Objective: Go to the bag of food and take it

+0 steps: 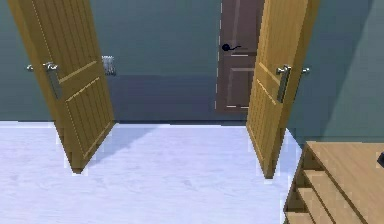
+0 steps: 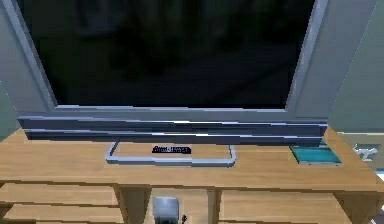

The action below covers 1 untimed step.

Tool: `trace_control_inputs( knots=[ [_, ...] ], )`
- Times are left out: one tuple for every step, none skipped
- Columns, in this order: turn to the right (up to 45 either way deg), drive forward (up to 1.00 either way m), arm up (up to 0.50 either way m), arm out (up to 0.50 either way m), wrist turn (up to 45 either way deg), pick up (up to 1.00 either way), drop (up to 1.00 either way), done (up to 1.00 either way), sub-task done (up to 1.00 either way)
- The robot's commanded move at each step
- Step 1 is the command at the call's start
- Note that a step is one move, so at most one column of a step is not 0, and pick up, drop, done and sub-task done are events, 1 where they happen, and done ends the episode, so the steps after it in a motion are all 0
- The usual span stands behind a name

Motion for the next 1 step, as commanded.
trace_control_inputs(
  knots=[
    [0.0,0.0,0.1,0.0,0.0,0.0,0.0,0.0,0.0]
  ],
)
